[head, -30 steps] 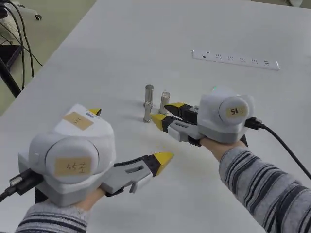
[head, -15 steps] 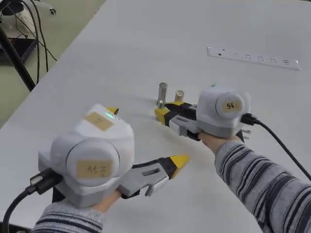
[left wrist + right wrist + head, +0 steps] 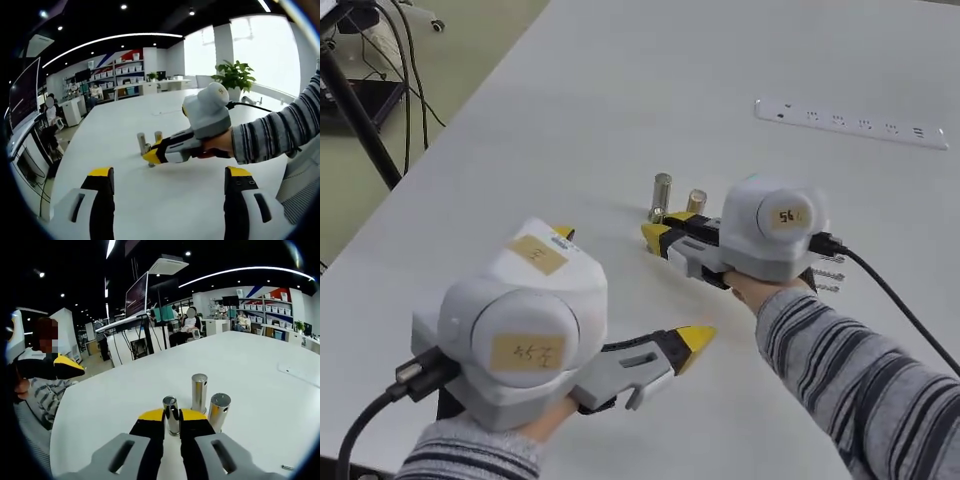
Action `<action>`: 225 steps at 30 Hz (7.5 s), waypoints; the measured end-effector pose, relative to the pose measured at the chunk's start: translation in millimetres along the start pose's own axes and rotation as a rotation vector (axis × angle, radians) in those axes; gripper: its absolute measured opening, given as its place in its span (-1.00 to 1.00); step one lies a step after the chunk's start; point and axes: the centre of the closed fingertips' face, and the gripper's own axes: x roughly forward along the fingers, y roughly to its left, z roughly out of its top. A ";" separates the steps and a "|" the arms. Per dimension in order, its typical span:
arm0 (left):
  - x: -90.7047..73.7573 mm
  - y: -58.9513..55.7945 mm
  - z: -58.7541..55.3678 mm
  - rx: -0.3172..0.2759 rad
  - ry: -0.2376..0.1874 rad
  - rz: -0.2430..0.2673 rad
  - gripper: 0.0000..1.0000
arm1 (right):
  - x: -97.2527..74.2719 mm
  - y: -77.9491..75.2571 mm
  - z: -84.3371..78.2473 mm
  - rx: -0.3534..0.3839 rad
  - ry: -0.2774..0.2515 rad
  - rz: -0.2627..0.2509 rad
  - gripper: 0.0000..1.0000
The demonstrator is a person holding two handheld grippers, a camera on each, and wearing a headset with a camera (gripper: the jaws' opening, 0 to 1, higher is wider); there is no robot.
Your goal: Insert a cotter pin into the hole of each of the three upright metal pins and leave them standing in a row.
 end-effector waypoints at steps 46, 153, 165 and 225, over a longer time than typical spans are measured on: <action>0.7 -7.2 3.1 0.041 -0.012 -0.022 0.75 | -95.7 -9.2 -41.7 -0.174 0.119 -0.041 -0.91; 4.3 -26.1 -4.3 0.047 0.033 -0.112 0.53 | -167.5 -92.8 -88.2 -0.338 0.623 -0.017 -1.00; 4.0 -37.8 -1.5 0.044 0.011 -0.170 0.33 | -169.5 -57.1 -70.0 -0.478 0.539 0.049 -1.00; -2.1 -93.3 -6.8 -0.244 0.012 -0.491 -1.00 | -169.5 79.9 -33.6 -0.822 0.289 0.272 -1.00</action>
